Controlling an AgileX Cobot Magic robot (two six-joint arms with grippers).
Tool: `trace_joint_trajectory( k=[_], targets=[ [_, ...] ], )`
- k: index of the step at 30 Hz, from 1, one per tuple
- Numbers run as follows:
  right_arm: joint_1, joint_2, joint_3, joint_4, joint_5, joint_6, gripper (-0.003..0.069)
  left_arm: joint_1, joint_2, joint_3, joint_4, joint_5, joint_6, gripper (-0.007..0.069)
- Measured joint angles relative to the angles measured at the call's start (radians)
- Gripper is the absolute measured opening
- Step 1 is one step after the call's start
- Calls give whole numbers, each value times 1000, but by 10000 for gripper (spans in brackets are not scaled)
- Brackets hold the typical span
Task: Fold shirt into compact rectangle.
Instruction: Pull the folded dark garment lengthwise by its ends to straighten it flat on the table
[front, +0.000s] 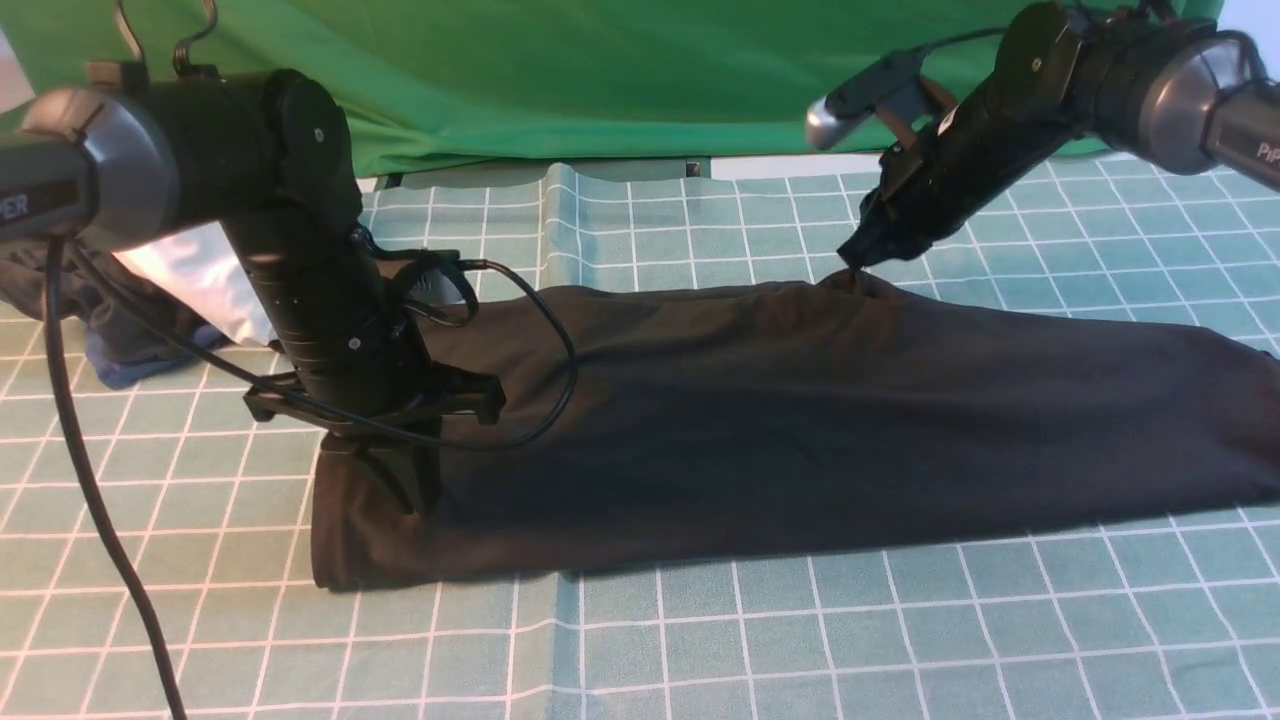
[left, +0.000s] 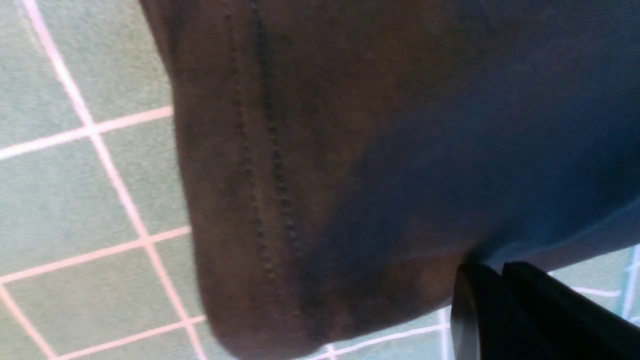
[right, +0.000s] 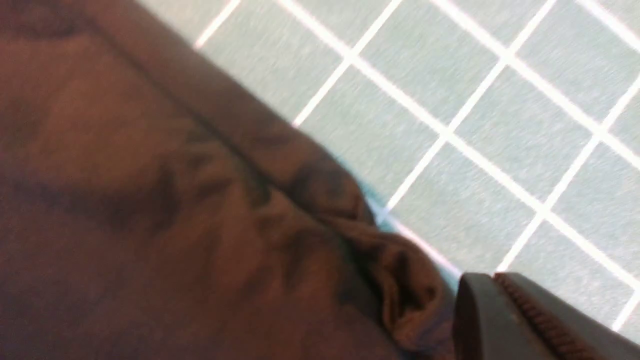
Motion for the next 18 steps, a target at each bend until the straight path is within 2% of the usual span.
trace_joint_trajectory(
  k=[5,7,8,9,11,12,13,16,18],
  targets=[
    [-5,-1,-12,-32,42,45,24,0,-5,0,-13,0,0,7],
    [-24,-10,-51,-124,153,167,38,0,-38,0,-8,0,0,7],
    [-27,-11,-55,-124,163,176,40,0,-46,0,-6,-1,0,7],
    [-57,-36,-89,-174,252,224,45,0,-86,0,0,-8,0,7],
    [-89,-55,-106,-187,321,244,47,0,-117,0,2,-13,-1,7],
    [-147,-101,-115,-194,378,289,48,0,-176,0,4,-14,-4,7],
    [-147,-106,-115,-194,382,289,48,0,-183,0,4,-14,-4,7],
    [-274,-208,-73,-203,410,402,51,0,-311,5,3,-16,-5,7],
    [-340,-270,-10,-211,414,428,62,0,-394,31,3,-33,-5,7]
  ],
)
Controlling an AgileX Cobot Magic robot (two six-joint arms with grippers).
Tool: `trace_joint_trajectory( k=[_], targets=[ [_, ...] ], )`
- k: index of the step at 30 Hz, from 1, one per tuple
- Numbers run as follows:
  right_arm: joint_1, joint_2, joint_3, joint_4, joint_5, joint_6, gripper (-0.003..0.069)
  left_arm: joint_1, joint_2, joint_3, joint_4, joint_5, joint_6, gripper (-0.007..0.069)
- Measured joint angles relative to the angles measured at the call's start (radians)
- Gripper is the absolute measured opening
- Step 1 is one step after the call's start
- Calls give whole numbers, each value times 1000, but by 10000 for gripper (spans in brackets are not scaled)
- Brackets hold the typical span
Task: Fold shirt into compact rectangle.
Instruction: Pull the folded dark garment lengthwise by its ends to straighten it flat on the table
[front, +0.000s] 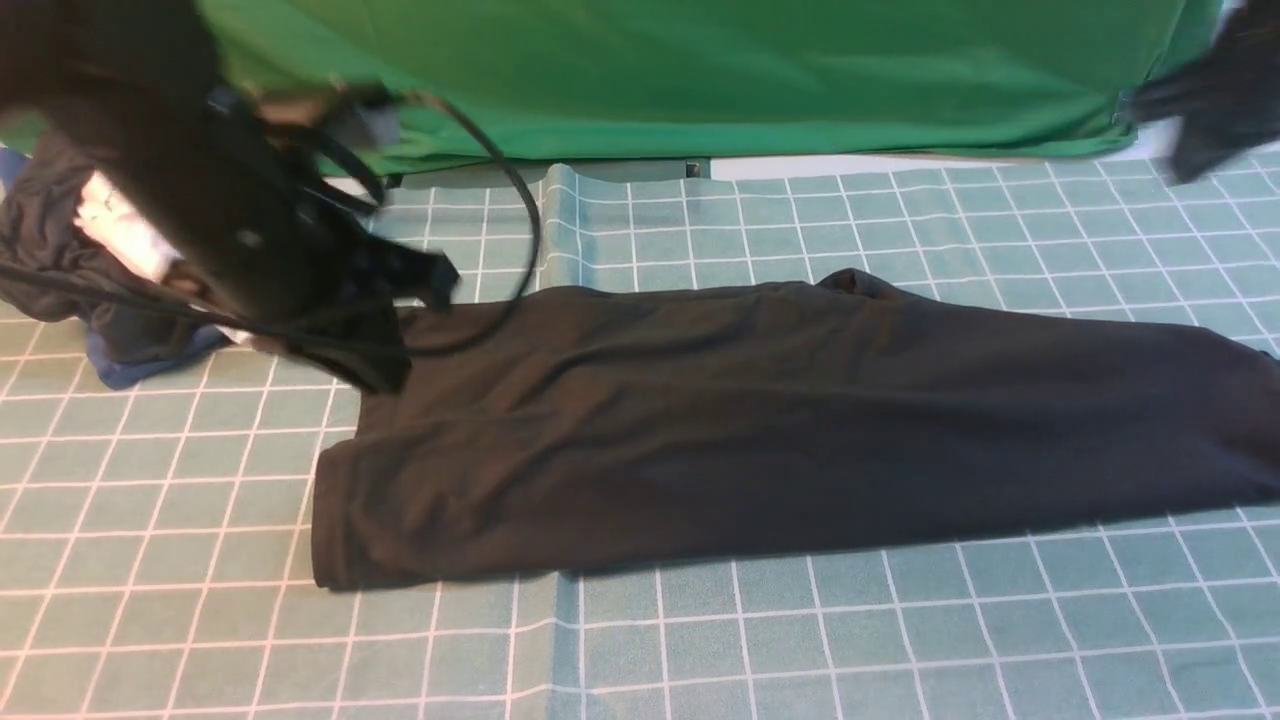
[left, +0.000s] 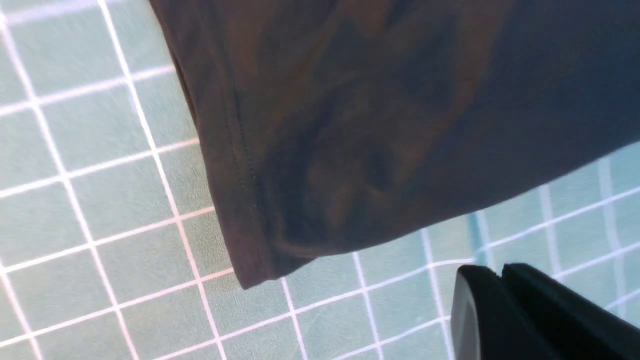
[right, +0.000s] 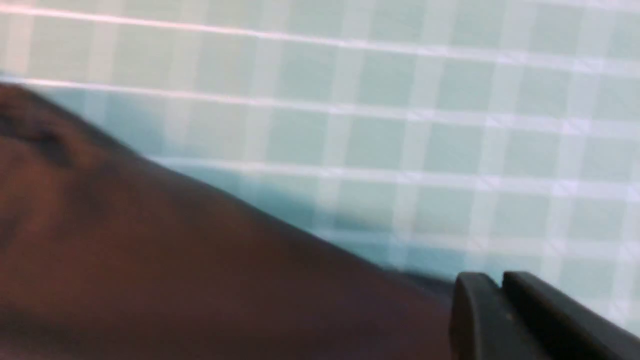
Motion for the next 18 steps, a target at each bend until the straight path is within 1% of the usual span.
trace_joint_trajectory(
  k=[1,2,3,5,7,9,11,12,14,18],
  targets=[
    [-35,-33,46,-5,6,9,78,0,-50,19,0,-15,0,7],
    [-35,-33,46,-5,7,10,83,0,-59,23,0,-15,0,7],
    [-78,-68,108,-9,13,17,136,0,-129,63,0,-43,-4,7],
    [-129,-92,179,-9,19,19,252,0,-212,122,-4,-77,-10,7],
    [-156,-95,234,-9,17,20,367,0,-274,177,-4,-104,-18,7],
    [-186,-93,285,-10,-1,20,507,0,-343,251,-4,-136,-24,7],
    [-206,-80,326,-10,-32,20,608,0,-402,325,-4,-168,-28,7],
    [-209,-74,334,-10,-45,20,638,0,-424,353,-4,-177,-28,7],
    [-210,-56,341,-8,-63,20,659,0,-467,406,-4,-197,-28,7],
    [-210,4,341,12,-77,20,662,0,-525,476,-4,-211,-28,7]
  ],
)
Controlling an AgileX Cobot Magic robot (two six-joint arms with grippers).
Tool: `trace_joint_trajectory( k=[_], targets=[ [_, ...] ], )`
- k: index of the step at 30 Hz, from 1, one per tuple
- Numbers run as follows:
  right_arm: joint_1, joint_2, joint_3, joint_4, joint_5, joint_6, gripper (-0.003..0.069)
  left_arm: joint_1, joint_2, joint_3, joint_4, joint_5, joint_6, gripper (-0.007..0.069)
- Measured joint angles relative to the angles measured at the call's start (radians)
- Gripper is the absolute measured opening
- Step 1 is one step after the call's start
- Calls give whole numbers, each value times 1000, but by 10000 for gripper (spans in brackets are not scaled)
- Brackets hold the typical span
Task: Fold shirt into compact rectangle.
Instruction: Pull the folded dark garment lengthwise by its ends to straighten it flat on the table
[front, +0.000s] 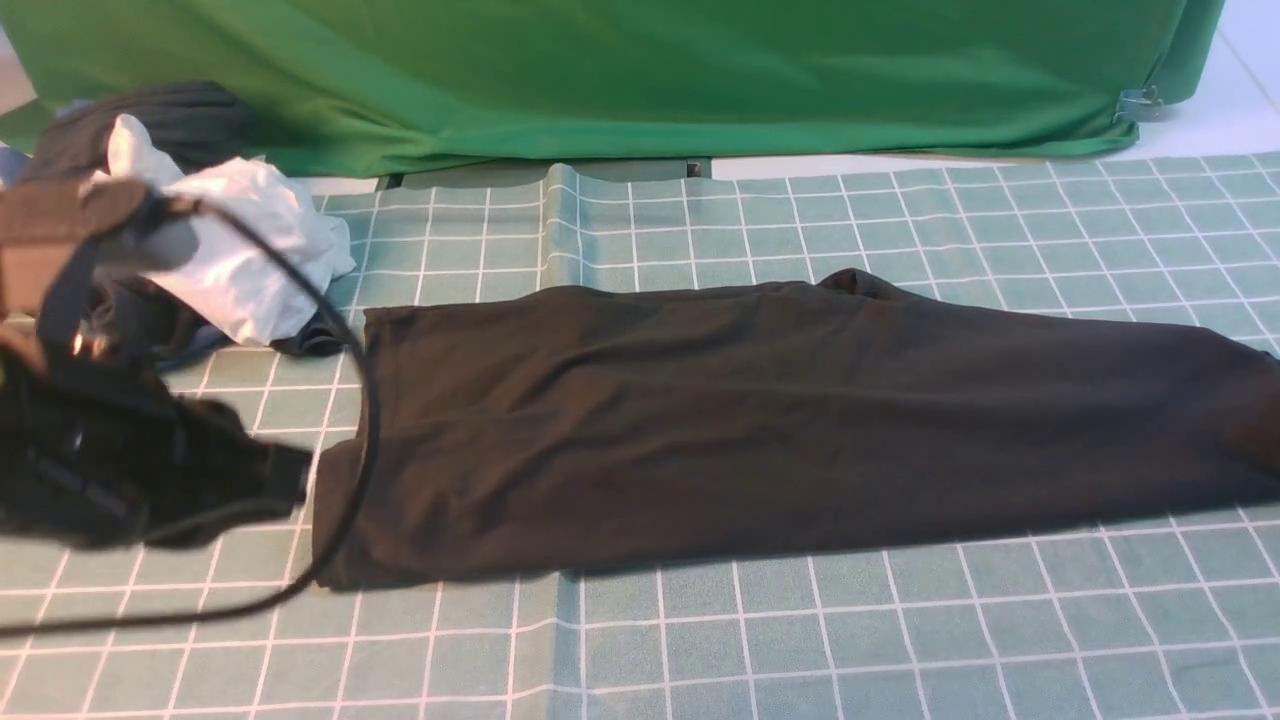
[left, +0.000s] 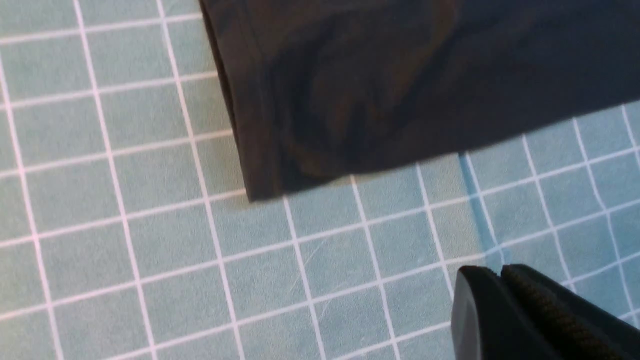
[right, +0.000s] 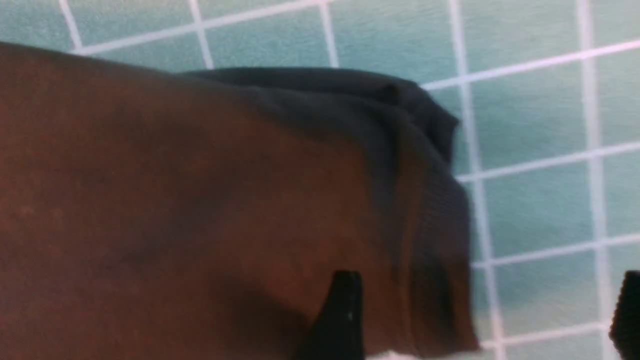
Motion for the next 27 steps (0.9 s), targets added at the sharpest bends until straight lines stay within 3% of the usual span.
trace_joint_trajectory(
  k=[6,10,15,16,17,18,22,27],
  targets=[
    [7,90,1,55,16,-31,650,0,-14,13,0,-7,0,7],
    [17,129,1,64,17,-38,571,0,-14,13,0,-11,0,7],
    [27,140,1,66,8,-73,299,0,-15,14,0,-31,0,7],
    [29,140,1,66,3,-87,193,0,-15,15,0,-39,0,7],
    [29,140,1,66,3,-90,177,0,-15,15,0,-41,0,7],
    [29,140,-2,68,1,-109,82,0,-15,16,0,-49,0,7],
    [27,131,-41,34,38,-97,32,0,-15,19,0,-49,0,7],
    [12,58,-97,-50,89,-14,25,0,-15,19,29,-29,0,7]
  ],
)
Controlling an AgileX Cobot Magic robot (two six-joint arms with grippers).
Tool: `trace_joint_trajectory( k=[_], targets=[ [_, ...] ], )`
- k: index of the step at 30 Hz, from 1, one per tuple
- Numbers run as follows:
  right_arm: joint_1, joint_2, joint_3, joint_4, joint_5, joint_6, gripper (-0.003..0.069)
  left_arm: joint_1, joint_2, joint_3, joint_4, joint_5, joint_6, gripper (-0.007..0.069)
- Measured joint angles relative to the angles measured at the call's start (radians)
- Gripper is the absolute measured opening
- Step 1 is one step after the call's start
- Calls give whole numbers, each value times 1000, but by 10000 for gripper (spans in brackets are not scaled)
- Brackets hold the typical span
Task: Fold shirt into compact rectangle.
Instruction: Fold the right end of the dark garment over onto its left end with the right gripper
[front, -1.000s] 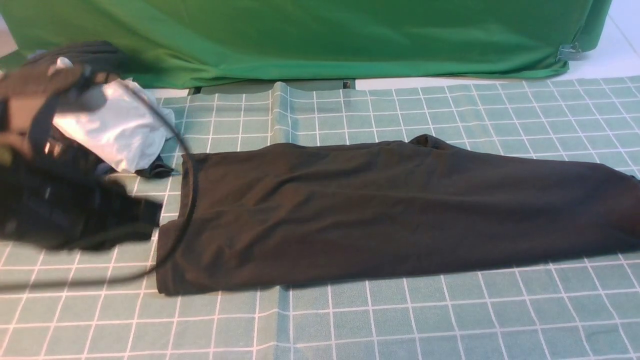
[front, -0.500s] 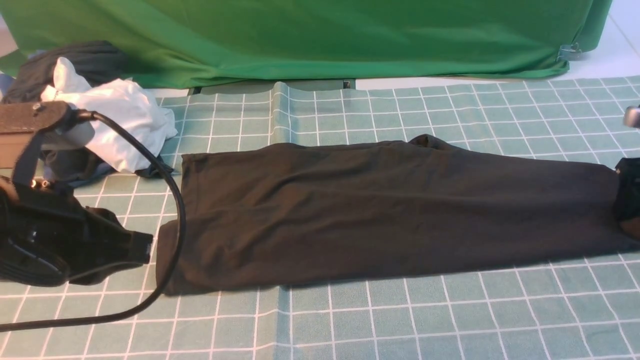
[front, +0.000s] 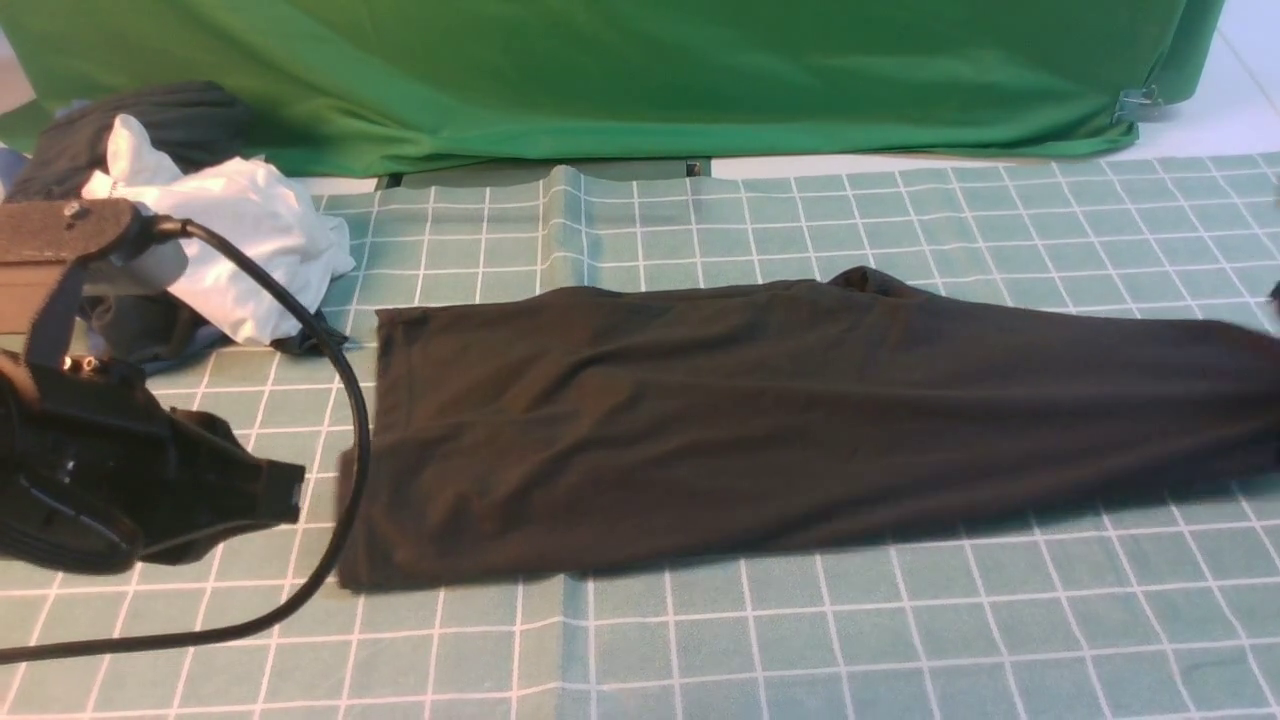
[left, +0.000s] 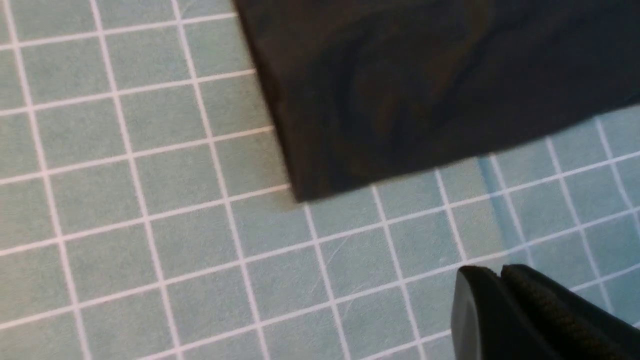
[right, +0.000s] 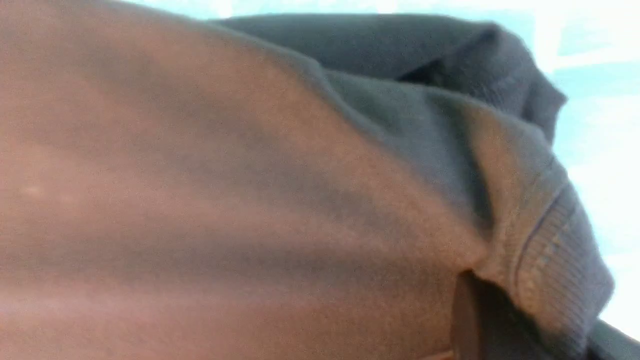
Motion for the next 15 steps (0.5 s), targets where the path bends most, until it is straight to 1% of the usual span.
trace_joint_trajectory(
  k=[4,7,12,15],
  targets=[
    [7,-71,-19,-13,1,13,23,0,0,0,18,-1,0,7],
    [43,-123,-25,-16,5,17,20,0,0,0,20,-9,0,7],
    [208,-222,-29,-16,6,46,15,0,0,0,21,-25,-1,7],
    [356,-250,-45,-15,6,103,15,0,-1,0,21,-31,-1,7]
  ],
)
